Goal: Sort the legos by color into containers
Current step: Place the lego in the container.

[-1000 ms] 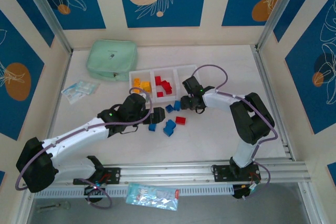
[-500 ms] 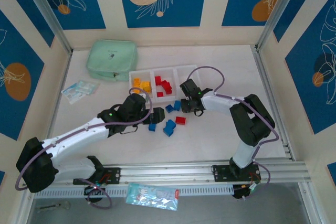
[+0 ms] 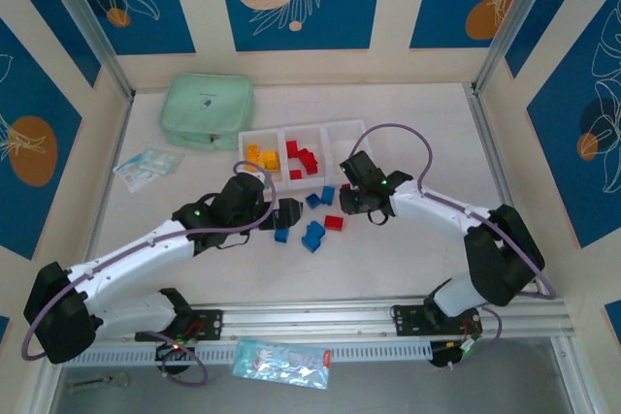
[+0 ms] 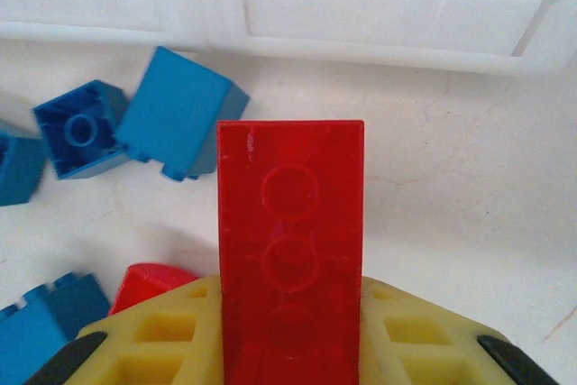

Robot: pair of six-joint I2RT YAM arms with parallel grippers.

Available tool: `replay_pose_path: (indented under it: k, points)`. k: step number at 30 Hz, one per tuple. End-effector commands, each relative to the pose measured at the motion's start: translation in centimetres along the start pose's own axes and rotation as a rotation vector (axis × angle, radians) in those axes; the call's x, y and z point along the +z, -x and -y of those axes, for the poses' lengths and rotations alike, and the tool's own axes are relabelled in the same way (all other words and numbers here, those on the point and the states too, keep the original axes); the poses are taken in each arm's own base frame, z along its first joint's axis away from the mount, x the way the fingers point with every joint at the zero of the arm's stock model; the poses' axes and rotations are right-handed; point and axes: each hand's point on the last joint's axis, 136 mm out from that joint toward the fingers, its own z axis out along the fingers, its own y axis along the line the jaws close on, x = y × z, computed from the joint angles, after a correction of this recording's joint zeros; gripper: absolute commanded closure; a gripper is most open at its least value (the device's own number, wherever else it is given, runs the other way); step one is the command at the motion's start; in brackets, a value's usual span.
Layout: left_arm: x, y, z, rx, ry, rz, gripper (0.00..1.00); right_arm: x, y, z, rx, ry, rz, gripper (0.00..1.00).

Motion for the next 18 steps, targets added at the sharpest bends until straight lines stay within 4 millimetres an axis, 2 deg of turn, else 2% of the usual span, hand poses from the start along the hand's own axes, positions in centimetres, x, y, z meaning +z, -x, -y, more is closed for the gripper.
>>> replay_pose_path:
  k: [1, 6, 13, 18]
  points:
    - [-1.3, 1.9, -0.3, 0.010, 0.013, 0.045, 0.01, -1.5, 1.6, -1.1, 0.001, 0.028, 0.015, 0.77]
    - [-2.1, 3.1, -1.3, -0.007, 0.028, 0.071, 0.01, -1.1, 5.6, -4.1, -0.035, 0.076, 0.046, 0.78]
    - [-3.0, 3.9, -3.0, -0.041, 0.059, 0.096, 0.01, 1.5, 10.6, -7.8, -0.059, 0.126, 0.075, 0.78]
    - [-3.2, 4.1, -4.2, -0.068, 0.081, 0.092, 0.01, 4.2, 13.3, -9.1, -0.053, 0.147, 0.072, 0.77]
